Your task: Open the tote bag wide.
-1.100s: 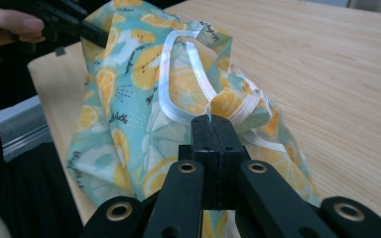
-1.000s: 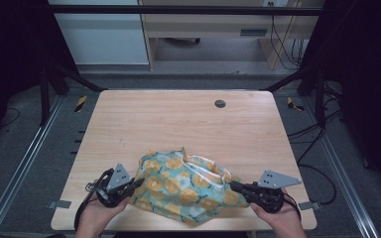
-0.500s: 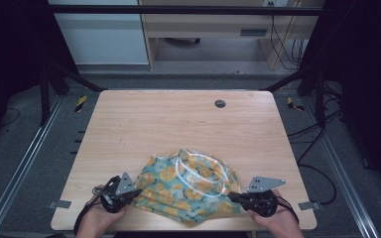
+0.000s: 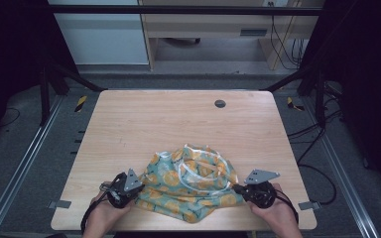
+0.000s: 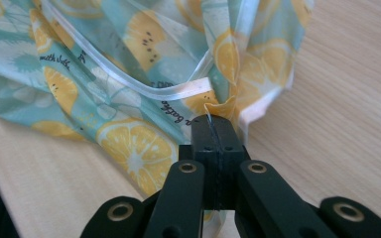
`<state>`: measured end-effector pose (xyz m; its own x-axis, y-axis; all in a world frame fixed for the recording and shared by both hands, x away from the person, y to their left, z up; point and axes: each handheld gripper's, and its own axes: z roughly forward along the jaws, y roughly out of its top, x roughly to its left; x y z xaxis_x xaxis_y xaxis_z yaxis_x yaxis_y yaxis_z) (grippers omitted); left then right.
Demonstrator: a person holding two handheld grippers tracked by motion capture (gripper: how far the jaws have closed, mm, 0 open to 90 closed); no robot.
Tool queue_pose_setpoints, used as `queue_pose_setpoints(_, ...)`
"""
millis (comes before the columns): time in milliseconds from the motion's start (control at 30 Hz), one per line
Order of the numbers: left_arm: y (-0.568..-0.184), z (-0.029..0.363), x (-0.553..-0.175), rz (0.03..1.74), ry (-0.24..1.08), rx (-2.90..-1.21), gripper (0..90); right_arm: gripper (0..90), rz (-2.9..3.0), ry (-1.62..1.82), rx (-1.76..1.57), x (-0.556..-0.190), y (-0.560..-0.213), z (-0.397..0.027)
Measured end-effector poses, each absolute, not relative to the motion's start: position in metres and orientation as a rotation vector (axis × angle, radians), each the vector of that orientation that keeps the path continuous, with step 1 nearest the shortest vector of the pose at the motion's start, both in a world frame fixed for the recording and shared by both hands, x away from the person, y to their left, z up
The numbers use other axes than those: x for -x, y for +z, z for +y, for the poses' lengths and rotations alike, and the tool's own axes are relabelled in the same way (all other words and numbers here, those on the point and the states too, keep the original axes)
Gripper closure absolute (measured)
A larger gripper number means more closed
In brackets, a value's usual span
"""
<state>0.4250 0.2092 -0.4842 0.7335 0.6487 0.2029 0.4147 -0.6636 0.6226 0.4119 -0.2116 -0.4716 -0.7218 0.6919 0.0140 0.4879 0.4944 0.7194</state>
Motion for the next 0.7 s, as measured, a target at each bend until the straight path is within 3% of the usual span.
queue_pose_setpoints(400,-0.485,0.215,-0.443,0.853,0.569,-2.351,89.6,88.6,2.435,1.148,-1.004,-0.419,-0.468,-0.213)
queue_pose_setpoints(533,-0.485,0.214,-0.442,0.845,0.572,-2.354,89.6,68.0,2.374,1.214,-0.984,-0.410,-0.457,-0.218)
queue_pose_setpoints(567,-0.485,0.214,-0.442,0.844,0.575,-2.355,89.6,68.0,2.374,1.214,-0.984,-0.410,-0.457,-0.218)
queue_pose_setpoints(600,-0.485,0.213,-0.442,0.843,0.572,-2.355,89.7,60.9,2.358,1.243,-0.989,-0.409,-0.450,-0.219)
queue_pose_setpoints(700,-0.484,0.214,-0.442,0.843,0.568,-2.353,89.7,54.1,2.322,1.281,-0.998,-0.412,-0.440,-0.219)
